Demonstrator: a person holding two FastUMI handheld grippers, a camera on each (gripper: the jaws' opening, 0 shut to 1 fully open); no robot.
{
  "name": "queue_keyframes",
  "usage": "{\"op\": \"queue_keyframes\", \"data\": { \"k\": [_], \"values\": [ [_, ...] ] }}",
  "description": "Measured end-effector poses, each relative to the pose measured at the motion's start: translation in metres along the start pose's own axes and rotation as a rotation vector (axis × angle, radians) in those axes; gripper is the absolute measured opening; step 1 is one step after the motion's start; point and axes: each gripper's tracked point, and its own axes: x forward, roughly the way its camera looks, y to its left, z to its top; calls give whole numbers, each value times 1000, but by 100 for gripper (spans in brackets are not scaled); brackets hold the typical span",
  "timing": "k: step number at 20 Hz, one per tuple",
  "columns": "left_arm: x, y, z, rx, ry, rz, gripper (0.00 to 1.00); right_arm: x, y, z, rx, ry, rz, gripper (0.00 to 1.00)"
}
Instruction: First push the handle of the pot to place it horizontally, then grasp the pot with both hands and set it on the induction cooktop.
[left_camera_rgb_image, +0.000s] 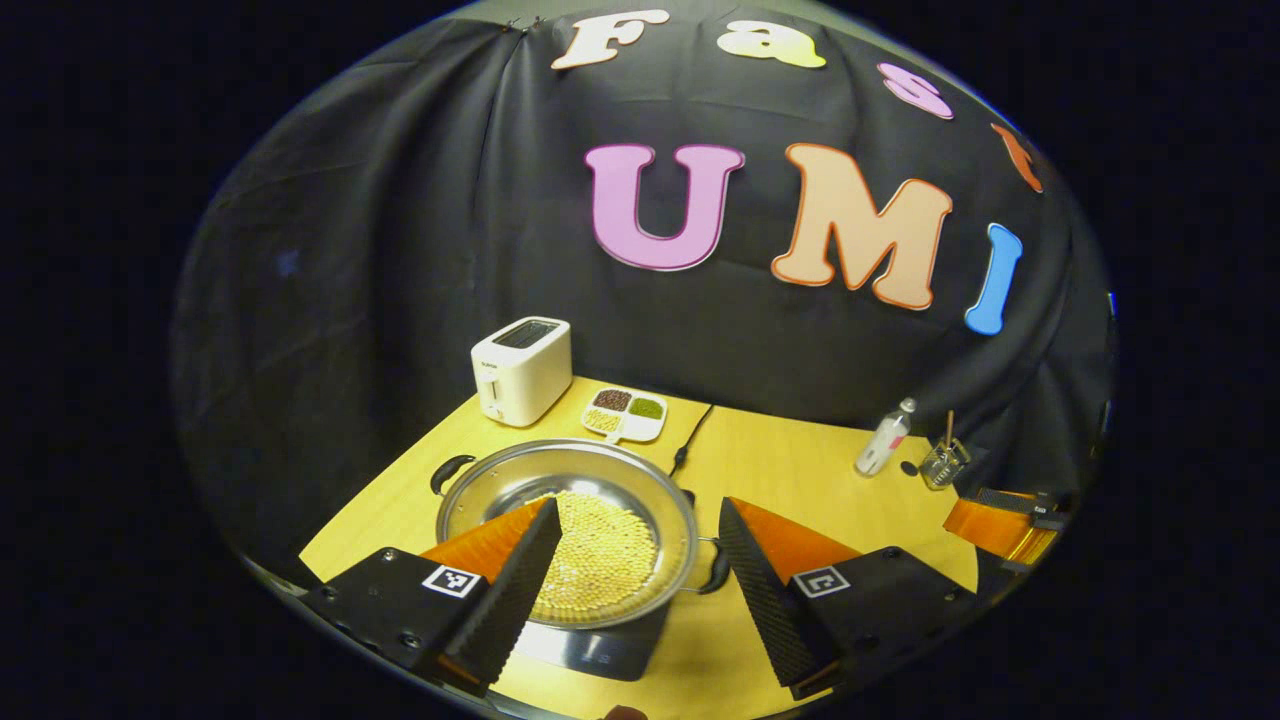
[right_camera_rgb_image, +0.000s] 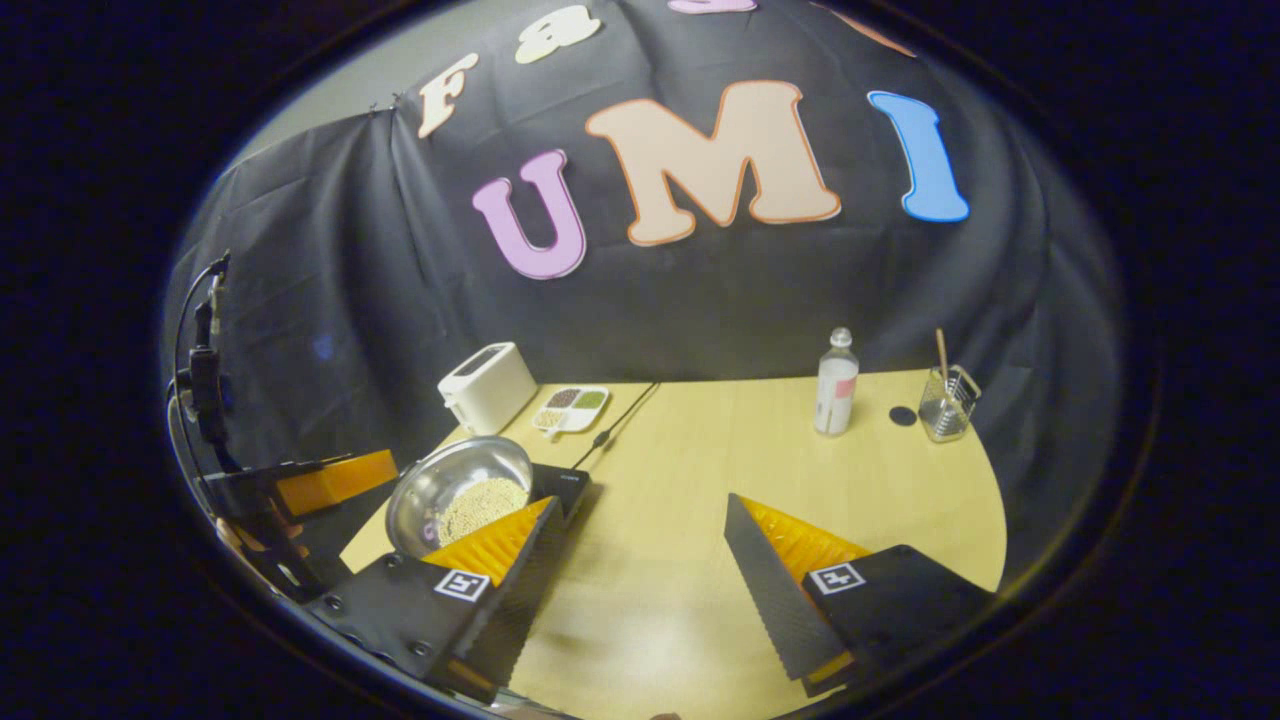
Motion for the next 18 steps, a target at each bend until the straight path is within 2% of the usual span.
{"op": "queue_keyframes", "data": {
  "k": [2, 4, 5, 8, 9, 12, 16, 17, 18],
  "values": [
    [-16, -25, 21, 25, -70, 18, 97, -23, -20, 24, -28, -59, -26, 99],
    [-33, -55, 49, 58, -160, 3, 97, -47, -33, 50, -49, -124, -50, 99],
    [-41, -69, 63, 77, -212, -5, 99, -59, -37, 63, -59, -162, -58, 92],
    [-63, -101, 97, 127, -332, -27, 94, -94, -54, 97, -98, -248, -97, 92],
    [-68, -110, 103, 153, -365, -31, 96, -104, -58, 106, -115, -272, -112, 92],
    [-85, -134, 109, 206, -428, -54, 96, -133, -68, 123, -133, -334, -146, 93],
    [-100, -160, 98, 174, -450, -113, 98, -166, -79, 121, -144, -383, -192, 93],
    [-103, -164, 96, 156, -452, -130, 100, -172, -80, 120, -150, -396, -202, 99],
    [-106, -171, 91, 131, -444, -161, 100, -176, -80, 118, -153, -407, -209, 93]
  ]
}}
